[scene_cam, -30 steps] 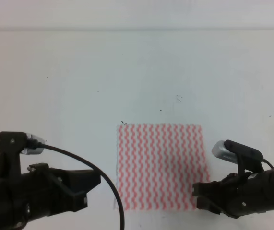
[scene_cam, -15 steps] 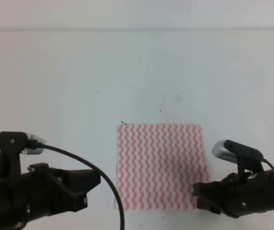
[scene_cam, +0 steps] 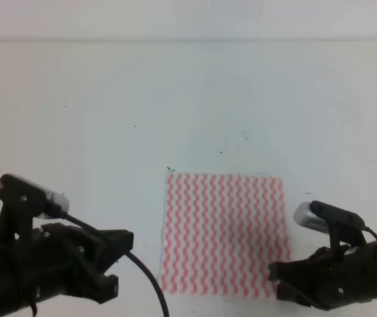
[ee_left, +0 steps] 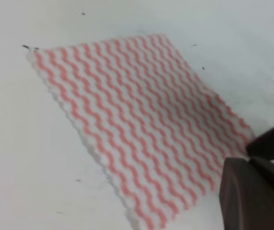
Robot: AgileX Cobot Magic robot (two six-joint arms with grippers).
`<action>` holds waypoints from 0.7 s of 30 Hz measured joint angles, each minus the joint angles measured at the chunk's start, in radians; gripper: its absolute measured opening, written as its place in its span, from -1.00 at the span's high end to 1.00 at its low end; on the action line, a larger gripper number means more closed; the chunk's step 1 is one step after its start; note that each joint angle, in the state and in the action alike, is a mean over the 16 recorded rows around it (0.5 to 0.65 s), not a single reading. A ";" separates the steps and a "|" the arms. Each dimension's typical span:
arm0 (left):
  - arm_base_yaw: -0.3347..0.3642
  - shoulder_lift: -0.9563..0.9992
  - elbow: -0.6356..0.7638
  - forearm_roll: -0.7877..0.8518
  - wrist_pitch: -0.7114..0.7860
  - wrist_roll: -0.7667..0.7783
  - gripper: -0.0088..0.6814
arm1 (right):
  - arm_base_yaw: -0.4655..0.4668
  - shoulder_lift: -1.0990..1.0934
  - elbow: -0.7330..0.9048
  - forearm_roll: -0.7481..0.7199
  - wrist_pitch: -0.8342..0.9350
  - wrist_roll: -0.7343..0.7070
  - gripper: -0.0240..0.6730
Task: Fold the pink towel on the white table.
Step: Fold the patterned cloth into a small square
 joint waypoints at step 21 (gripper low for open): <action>0.000 0.001 0.000 -0.002 -0.043 0.194 0.99 | 0.000 0.021 -0.116 -0.023 -0.047 -0.002 0.98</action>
